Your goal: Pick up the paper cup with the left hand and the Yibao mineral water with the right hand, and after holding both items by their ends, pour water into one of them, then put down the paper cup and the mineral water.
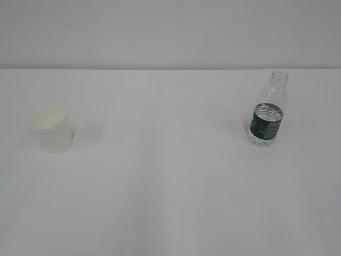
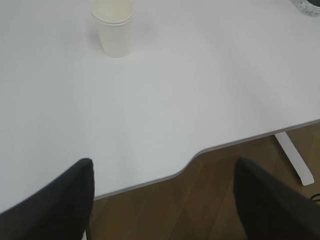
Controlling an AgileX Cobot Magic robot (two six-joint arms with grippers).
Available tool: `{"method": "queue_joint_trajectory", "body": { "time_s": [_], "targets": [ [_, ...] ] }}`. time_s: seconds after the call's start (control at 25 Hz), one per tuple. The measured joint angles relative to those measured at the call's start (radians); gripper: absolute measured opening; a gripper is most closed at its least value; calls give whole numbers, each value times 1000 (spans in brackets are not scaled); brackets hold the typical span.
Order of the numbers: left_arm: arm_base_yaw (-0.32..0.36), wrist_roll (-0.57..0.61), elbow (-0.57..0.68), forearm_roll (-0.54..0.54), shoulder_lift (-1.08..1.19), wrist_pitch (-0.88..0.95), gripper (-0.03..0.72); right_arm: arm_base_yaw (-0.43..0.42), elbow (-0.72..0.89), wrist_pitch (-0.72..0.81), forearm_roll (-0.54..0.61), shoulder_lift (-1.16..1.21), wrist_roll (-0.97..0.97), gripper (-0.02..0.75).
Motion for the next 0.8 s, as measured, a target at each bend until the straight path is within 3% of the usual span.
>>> {"method": "queue_joint_trajectory", "body": {
  "time_s": [0.8],
  "targets": [
    [0,0,0,0,0,0,611,0,0,0,0,0,0,592]
  ]
}}
